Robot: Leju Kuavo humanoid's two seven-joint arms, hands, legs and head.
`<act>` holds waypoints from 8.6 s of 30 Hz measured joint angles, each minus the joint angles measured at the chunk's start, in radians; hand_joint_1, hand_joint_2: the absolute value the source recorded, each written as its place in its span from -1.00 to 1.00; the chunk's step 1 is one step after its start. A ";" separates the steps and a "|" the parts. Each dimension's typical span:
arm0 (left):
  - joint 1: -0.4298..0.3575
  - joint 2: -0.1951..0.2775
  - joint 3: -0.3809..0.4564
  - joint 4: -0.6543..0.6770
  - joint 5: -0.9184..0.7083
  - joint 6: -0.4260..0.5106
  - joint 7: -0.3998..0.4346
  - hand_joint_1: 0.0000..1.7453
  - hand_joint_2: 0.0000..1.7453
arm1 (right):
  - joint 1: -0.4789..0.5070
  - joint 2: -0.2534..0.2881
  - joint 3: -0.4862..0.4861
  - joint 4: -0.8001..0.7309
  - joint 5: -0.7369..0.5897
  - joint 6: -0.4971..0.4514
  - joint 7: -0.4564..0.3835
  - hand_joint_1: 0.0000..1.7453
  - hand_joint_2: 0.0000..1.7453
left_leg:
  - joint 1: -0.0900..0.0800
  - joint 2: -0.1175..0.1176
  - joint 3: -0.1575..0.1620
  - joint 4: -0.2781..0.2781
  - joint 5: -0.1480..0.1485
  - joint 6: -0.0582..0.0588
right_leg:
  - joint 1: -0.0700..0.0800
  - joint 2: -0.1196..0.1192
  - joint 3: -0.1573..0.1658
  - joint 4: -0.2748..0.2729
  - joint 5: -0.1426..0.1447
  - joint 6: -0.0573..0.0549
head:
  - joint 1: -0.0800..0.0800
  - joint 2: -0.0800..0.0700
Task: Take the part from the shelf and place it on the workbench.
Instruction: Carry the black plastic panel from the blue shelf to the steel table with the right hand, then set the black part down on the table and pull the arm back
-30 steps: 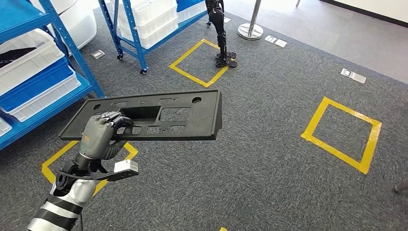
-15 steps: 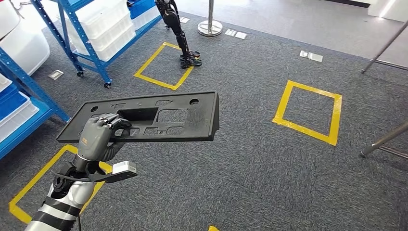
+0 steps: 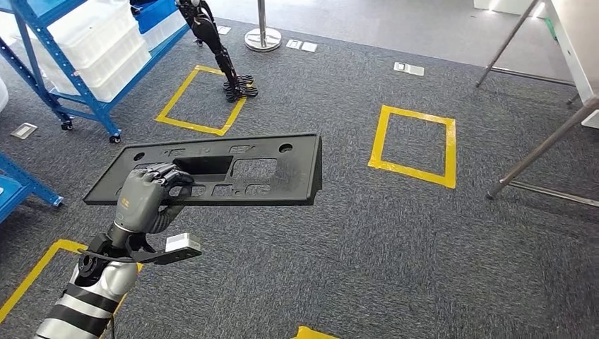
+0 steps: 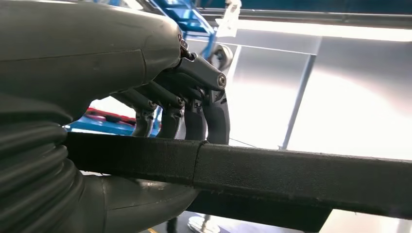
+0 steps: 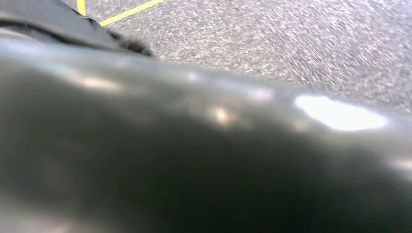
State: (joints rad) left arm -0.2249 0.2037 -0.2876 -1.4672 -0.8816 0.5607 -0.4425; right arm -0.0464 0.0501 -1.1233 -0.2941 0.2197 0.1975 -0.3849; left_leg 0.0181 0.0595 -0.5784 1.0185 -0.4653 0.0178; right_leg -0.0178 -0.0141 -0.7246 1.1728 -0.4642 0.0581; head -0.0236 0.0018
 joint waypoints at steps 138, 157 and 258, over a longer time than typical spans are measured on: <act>-0.042 -0.040 -0.013 0.043 0.053 0.026 -0.031 1.00 1.00 | -0.037 -0.035 -0.025 -0.018 0.013 0.005 -0.016 -1.00 -1.00 | 0.003 -0.086 -0.069 0.141 -0.040 -0.032 | -0.001 0.098 0.115 -0.171 0.062 -0.046 | -0.009 0.000; -0.058 -0.043 -0.013 0.051 0.056 0.028 -0.035 1.00 1.00 | 0.003 -0.009 -0.022 0.013 0.097 -0.177 0.097 -1.00 -1.00 | -0.015 -0.030 -0.008 0.011 -0.001 0.007 | 0.008 0.005 0.113 -0.171 0.055 -0.004 | -0.002 0.000; -0.400 -0.241 -0.271 0.263 0.085 -0.015 -0.016 1.00 1.00 | 0.011 0.053 0.384 0.095 0.614 -0.227 0.419 -1.00 -1.00 | -0.006 -0.069 -0.029 0.008 0.023 0.021 | 0.001 0.023 -0.019 0.040 -0.005 0.005 | 0.011 0.000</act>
State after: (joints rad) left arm -0.6244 -0.0370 -0.5582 -1.2045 -0.7969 0.5456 -0.4589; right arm -0.0351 0.1027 -0.7389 -0.1991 0.8342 -0.0290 0.0340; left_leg 0.0121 -0.0097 -0.6076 1.0269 -0.4427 0.0384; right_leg -0.0166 0.0088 -0.7436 1.2123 -0.4691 0.0630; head -0.0126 0.0018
